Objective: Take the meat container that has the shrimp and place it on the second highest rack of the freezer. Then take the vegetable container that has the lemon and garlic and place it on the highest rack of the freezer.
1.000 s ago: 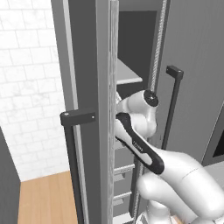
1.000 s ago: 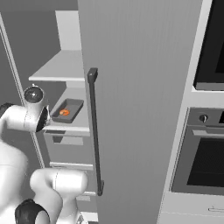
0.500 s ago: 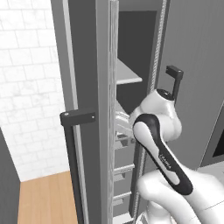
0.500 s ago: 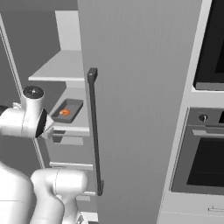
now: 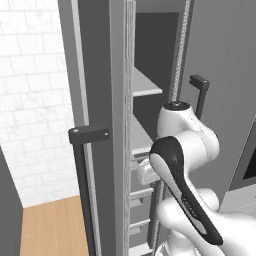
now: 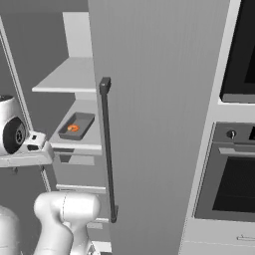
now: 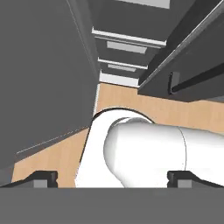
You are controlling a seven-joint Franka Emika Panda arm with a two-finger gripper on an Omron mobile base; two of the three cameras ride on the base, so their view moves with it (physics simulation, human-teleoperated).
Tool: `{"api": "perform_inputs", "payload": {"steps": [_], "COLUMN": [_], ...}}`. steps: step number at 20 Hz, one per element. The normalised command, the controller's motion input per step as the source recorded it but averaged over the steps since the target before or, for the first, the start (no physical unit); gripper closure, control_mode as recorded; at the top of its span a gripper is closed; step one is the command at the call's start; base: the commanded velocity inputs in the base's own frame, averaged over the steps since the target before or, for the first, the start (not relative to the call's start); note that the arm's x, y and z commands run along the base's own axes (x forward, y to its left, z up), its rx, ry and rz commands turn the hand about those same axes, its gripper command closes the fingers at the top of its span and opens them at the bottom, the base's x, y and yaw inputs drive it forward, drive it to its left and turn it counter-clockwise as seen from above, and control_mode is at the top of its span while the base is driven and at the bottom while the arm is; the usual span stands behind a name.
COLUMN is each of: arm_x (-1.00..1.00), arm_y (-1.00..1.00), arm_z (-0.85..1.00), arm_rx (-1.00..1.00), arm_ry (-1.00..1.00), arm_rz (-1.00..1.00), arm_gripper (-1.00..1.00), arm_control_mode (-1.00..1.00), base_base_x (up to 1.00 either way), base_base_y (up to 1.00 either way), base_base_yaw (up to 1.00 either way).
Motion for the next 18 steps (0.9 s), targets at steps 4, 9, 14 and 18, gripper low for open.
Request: {"api": "perform_inputs", "payload": {"steps": [4, 9, 14, 18], "arm_x": [-1.0, -0.85, -0.26, 0.0], "arm_y": [-0.37, -0.14, -0.28, 0.0], "arm_z": [0.0, 0.0, 0.0, 0.0], "arm_rx": [-0.2, -0.02, 0.06, 0.0], "arm_ry": [-0.13, -0.13, -0.05, 0.0], "arm_rz": [0.26, 0.04, -0.03, 0.0], "arm_gripper": [-1.0, -1.0, -1.0, -1.0], "arm_control_mode": [-1.0, -1.0, 1.0, 1.0], "base_base_x": [0.0, 0.0, -0.08, 0.0], "base_base_y": [0.0, 0.0, -0.32, -1.0], "base_base_yaw": [0.0, 0.0, -0.04, 0.0]}}
